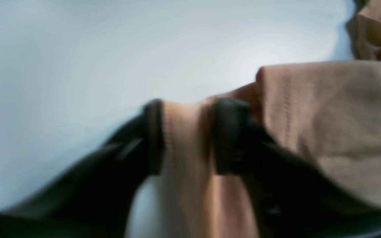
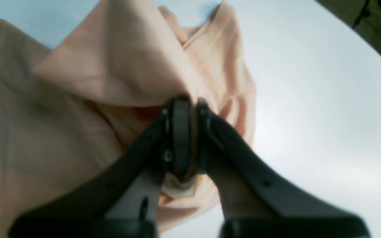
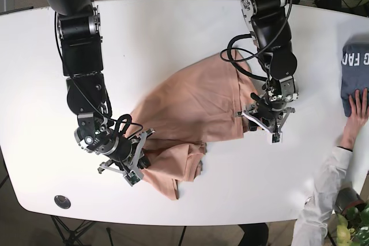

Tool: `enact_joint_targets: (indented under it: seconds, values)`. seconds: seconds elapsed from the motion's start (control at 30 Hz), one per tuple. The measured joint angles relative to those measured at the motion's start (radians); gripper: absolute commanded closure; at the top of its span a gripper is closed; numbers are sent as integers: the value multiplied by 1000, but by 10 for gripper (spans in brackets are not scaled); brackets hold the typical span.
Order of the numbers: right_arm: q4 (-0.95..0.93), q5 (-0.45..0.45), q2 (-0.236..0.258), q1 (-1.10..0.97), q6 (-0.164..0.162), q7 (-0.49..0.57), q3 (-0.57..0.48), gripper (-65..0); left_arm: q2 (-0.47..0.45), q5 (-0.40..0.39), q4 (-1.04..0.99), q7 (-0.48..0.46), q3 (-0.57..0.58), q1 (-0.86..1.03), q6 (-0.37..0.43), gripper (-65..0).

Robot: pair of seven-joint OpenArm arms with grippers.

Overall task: Fold the T-shirt properly
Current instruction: 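Lift the peach shirt with both grippers and shake it out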

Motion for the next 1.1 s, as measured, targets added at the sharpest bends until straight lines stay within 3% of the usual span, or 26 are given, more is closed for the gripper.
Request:
enact_joint_targets:
  seconds: [0.03,0.23,0.47,0.67,1.0,1.1]
  values:
    - [10,0,2,0,0,-5,0,-21,-8,0,-5,-4,8,-1,0,0]
    - [61,2,3,2,3,-38,6,-21,-27,-12,3,-2,14,5,-1,0]
    - [116,5,6,50,12,-83,101,-21,-23,4,209,179,13,40,-19,0]
    - [125,19,14,155,13,-135,132,-21,-37,-6,397,275,16,-21,-93,0]
    - [124,38,65,366,22,-187,137,-21,-81,-37,653,475,26,-219,-113,0]
    - [125,54,71,448,39,-219,134,-21,-110,-51,713,523,34,-311,-119,0]
